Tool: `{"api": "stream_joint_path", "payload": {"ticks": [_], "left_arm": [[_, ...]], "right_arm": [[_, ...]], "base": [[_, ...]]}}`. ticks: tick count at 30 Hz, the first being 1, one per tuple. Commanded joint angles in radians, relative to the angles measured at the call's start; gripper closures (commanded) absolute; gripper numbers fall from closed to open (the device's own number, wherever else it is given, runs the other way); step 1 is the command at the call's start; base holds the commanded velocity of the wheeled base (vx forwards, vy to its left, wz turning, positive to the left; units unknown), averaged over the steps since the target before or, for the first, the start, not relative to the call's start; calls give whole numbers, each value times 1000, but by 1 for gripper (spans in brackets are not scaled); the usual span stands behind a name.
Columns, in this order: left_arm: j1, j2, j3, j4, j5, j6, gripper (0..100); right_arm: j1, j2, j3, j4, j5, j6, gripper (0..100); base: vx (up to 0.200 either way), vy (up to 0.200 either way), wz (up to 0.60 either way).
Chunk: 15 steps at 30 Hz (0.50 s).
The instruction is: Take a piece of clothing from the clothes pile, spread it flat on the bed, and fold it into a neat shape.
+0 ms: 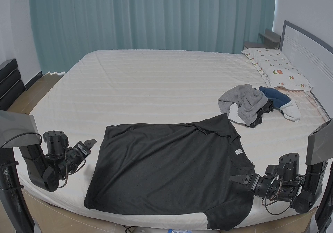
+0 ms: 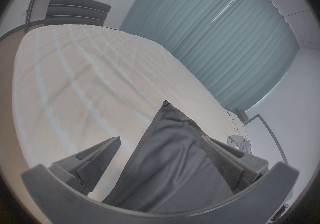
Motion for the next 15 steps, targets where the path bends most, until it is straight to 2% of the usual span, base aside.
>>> {"api": "stream_joint_path", "payload": {"ticks": [1,5,7,8,11,15], "left_arm": [[5,54,-224,168,-5,-2,0],[-2,117,-357,245,-1,-2,0],[-2,122,-374,260,-1,-2,0],[-2,140,-454,334,-5,-2,0],[-2,185,-564,425,0,2,0],[-2,240,-670,452,0,7,0]], "right_arm": [[1,21,15,-3,0,4,0],[4,61,18,-48,-8,4,0],[4,67,18,-51,-8,4,0],[4,83,16,-62,-11,4,0],[2,83,18,-62,-11,4,0],[1,83,16,-63,-11,8,0]], "base": [[0,0,0],[0,0,0],[0,0,0],[0,0,0],[0,0,0],[0,0,0]]}}
